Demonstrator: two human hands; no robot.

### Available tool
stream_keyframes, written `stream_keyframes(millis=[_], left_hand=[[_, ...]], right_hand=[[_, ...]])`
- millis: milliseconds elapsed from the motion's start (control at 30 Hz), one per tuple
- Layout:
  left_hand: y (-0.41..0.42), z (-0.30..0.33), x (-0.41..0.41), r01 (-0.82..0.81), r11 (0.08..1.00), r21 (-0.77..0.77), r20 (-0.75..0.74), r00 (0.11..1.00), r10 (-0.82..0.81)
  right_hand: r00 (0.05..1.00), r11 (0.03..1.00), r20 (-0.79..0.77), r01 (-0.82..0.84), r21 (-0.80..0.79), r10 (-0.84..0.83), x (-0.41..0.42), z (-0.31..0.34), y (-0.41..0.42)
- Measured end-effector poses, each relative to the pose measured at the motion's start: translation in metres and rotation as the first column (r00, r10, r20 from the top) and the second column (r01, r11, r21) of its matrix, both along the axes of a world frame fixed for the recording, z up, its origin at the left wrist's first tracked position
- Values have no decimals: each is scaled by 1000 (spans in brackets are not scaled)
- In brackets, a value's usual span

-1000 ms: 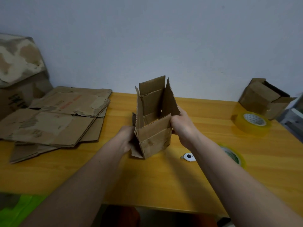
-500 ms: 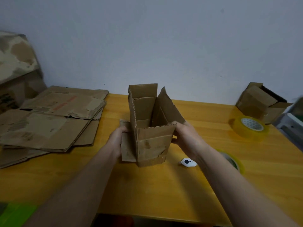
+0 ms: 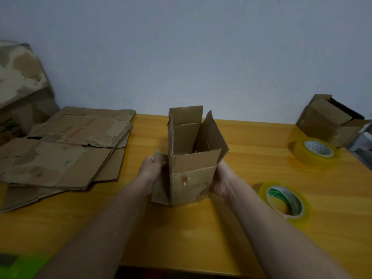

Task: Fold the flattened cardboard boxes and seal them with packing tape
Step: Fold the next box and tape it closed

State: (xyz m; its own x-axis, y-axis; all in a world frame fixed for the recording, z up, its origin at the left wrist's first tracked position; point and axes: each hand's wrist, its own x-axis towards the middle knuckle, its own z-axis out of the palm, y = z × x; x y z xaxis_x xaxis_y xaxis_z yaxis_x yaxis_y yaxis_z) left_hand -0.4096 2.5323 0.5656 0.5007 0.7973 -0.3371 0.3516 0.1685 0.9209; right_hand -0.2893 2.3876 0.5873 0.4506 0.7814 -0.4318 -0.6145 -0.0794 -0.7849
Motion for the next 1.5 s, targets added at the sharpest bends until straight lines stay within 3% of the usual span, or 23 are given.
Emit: stream_keyframes(millis=[67,133,200,233,367,533,633,767,867,933,1000,1067,1133,1200,1333,1400,1500], left_hand=[[-3,-2,-2,-14,997,-74,139,990,24],[-5,-3,-4,-51,957,-285,264,956,129],[-9,-4,-4,-102,893,-437,293,923,249],[-9,-4,-2,-134,893,-430,289,917,277],[-9,0,10,-162,983,-89,135,976,174],[-7,-9,21,-169,980,102,-44,984,174],[-6,-15,24,-202,965,167,-204,951,234],[-4,-21,19,-28,928,372,-394,901,184],[-3,-19,14,-13,910,414,-417,886,202],[-4,-10,12,-112,927,357,-346,906,243],[-4,-1,9,-143,920,365,-254,935,247],[-4,9,2,-136,919,370,-94,979,183],[-9,25,-6,-96,961,260,112,991,69],[-15,39,-11,23,985,172,214,975,-60],[-27,53,-6,208,976,65,186,958,-216],[-30,53,-2,200,978,64,164,964,-208],[-30,50,-3,163,985,62,173,970,-172]], right_hand=[[996,997,-29,-80,15,81,-2,0,2],[987,988,-36,-154,-4,154,-4,-4,7],[991,986,0,-137,-90,137,-3,-8,10],[995,987,20,-99,-126,102,-3,-10,10],[994,982,113,37,-187,-16,-1,-18,6],[974,968,223,94,-232,-41,4,-23,2],[905,946,426,149,-289,-13,10,-23,4],[789,974,586,226,2,-184,11,7,3],[669,994,736,60,91,-107,3,34,1],[547,998,836,-60,-18,48,-2,42,3],[505,989,851,-104,-101,140,-6,42,6],[546,992,829,-84,-93,124,-7,40,8],[588,996,804,-41,-78,87,-9,37,8],[619,997,782,-21,-69,67,-8,36,8],[620,997,781,-51,-60,78,-10,36,3],[653,999,757,-47,-5,35,-8,36,-2],[612,999,791,15,29,-32,0,37,-11]])
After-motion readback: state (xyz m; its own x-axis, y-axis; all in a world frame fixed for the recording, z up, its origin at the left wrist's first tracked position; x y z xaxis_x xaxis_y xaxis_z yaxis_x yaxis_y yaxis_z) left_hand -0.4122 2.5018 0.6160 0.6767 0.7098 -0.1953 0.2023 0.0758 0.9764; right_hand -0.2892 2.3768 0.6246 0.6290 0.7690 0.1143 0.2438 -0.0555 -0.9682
